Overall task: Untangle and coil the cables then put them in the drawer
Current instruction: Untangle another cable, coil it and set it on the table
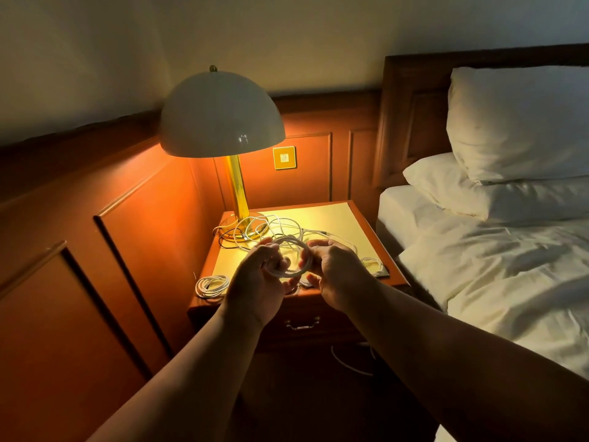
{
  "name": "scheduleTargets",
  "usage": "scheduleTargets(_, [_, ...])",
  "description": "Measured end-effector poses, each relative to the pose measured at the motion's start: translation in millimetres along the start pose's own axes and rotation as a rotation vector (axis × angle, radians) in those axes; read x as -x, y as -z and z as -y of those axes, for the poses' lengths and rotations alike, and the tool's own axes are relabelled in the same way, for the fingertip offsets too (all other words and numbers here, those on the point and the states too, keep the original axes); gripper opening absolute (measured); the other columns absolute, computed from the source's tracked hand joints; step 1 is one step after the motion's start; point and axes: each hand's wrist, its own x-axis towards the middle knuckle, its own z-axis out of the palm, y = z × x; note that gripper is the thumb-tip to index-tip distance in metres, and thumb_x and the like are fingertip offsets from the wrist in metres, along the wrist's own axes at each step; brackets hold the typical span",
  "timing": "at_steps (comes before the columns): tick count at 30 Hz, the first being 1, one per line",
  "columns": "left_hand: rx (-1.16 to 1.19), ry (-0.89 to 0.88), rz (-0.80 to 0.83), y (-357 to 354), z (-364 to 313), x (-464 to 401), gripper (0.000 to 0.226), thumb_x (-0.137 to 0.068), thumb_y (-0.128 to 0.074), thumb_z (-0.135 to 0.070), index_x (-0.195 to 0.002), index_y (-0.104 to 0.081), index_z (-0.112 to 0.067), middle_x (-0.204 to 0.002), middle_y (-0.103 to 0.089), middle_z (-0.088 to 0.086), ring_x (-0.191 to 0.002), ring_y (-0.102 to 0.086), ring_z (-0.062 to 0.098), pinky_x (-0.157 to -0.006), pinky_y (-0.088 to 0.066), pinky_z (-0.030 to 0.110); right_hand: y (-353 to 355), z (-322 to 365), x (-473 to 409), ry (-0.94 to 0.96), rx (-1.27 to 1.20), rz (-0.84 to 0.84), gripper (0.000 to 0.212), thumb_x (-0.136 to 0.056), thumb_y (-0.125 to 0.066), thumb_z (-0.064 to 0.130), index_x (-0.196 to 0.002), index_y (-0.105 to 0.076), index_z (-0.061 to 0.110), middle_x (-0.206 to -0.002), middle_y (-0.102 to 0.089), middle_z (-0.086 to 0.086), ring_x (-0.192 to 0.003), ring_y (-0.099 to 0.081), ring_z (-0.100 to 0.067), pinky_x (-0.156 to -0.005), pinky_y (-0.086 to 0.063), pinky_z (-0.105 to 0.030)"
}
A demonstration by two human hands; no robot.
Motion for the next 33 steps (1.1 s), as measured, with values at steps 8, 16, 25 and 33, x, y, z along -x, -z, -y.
scheduleTargets(8, [-0.711, -0.108, -0.149, 23, -6, -23, 0.026, -0.093, -0.056, 0.002, -0.115, -0.056, -0.010, -0.098, -0.071, 0.016, -0.090, -0.070, 0.027, -0.075, -0.059, 0.036, 28, 1, -18, -0.009, 0.152, 0.066, 0.020, -0.102, -0.046, 0.009, -0.116, -0.061, 0.005, -0.108, -0.072, -0.015, -0.100, -0.069, -0.024, -0.083, -0.050, -0.035])
scheduleTargets(16, [-1.183, -0.179, -0.120, 53, 7, -40, 0.018, -0.098, -0.051, -0.003, -0.111, -0.057, -0.014, -0.095, -0.069, 0.011, -0.075, -0.071, 0.017, -0.066, -0.061, 0.031, 46, -14, -37, -0.073, 0.174, -0.016, 0.019, -0.099, -0.049, 0.001, -0.110, -0.064, -0.002, -0.103, -0.070, -0.019, -0.082, -0.071, -0.022, -0.059, -0.057, -0.024])
scheduleTargets(25, [-1.336, -0.308, -0.131, 58, 36, -63, 0.024, -0.097, -0.049, -0.006, -0.116, -0.054, -0.019, -0.096, -0.063, 0.006, -0.066, -0.063, 0.015, -0.051, -0.049, 0.028, 36, -36, -59, -0.135, 0.643, 0.245, 0.019, -0.100, -0.047, 0.012, -0.102, -0.066, 0.012, -0.106, -0.069, -0.009, -0.098, -0.065, -0.020, -0.071, -0.048, -0.026])
scheduleTargets(33, [-1.529, -0.606, -0.035, 59, 52, -91, 0.031, -0.093, -0.055, -0.002, -0.124, -0.057, -0.001, -0.119, -0.066, 0.020, -0.105, -0.066, 0.029, -0.082, -0.053, 0.023, 13, -51, -88, -0.116, 0.452, 0.212, 0.018, -0.102, -0.047, 0.017, -0.111, -0.060, 0.010, -0.109, -0.066, -0.017, -0.101, -0.066, -0.028, -0.091, -0.056, -0.048])
